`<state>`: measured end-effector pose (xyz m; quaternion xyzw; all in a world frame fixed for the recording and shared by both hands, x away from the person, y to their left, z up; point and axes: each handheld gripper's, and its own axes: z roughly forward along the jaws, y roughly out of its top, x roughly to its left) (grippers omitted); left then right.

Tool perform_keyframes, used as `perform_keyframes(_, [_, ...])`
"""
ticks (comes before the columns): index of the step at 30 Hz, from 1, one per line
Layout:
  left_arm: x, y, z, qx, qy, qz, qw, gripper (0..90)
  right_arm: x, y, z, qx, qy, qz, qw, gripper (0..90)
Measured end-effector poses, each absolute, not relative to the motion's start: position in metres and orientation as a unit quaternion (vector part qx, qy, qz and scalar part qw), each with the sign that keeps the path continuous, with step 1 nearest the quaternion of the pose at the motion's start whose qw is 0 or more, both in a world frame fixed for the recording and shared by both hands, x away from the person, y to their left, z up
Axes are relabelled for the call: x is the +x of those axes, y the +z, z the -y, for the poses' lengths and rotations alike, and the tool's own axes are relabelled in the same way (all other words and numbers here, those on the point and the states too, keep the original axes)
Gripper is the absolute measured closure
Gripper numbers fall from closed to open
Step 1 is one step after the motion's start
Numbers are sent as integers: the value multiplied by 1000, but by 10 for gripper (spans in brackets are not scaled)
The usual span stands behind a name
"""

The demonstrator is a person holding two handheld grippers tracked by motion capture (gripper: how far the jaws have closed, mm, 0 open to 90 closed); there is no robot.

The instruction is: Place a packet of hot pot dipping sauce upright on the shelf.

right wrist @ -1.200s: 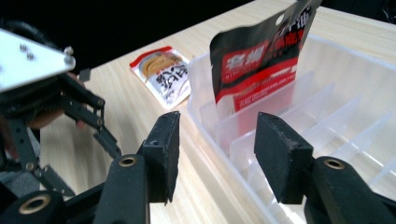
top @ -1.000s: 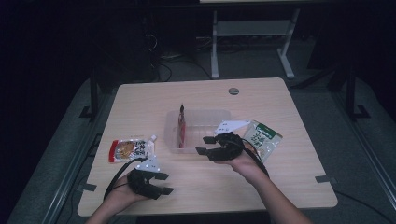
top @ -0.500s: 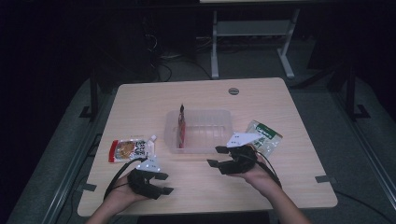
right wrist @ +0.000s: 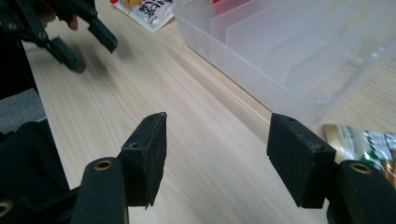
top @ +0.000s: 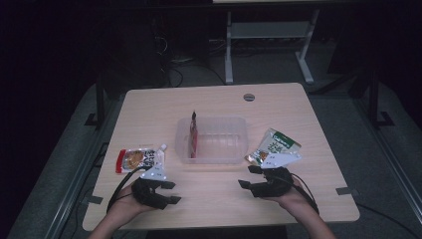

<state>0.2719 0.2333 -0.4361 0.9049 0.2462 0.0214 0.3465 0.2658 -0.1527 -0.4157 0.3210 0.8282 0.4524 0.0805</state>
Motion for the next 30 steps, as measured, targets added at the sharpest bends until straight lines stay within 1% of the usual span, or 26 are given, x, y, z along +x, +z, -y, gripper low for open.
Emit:
perform_keyframes(4, [279,-431,-246,899,43,-267,344,425,263,-418,160,327,450,-826,87,370])
perform_keyframes(9, [293,-424,-267,888,73,-304,338,426,257,-423,167,332,442,-829,85,370])
perform_keyframes(13, [305,-418,-282,880,87,-333,328,478,252,-427,171,340,438,-829,76,369])
perform_keyframes(16, [317,-413,-295,872,101,-355,320,586,252,-428,172,342,438,-828,75,370])
perform_keyframes(19, [330,-409,-307,867,125,-369,310,595,252,-428,171,343,439,-827,73,370])
perform_keyframes(23, [345,-406,-322,856,145,-388,308,597,252,-429,171,338,436,-830,77,370])
perform_keyframes(25, [354,-407,-329,852,142,-400,307,627,252,-429,171,338,437,-830,78,370])
perform_keyframes(27, [361,-408,-335,849,142,-408,303,691,252,-429,170,345,434,-829,70,370])
perform_keyframes(30, [372,-412,-341,847,137,-418,299,792,253,-430,171,341,434,-830,75,370])
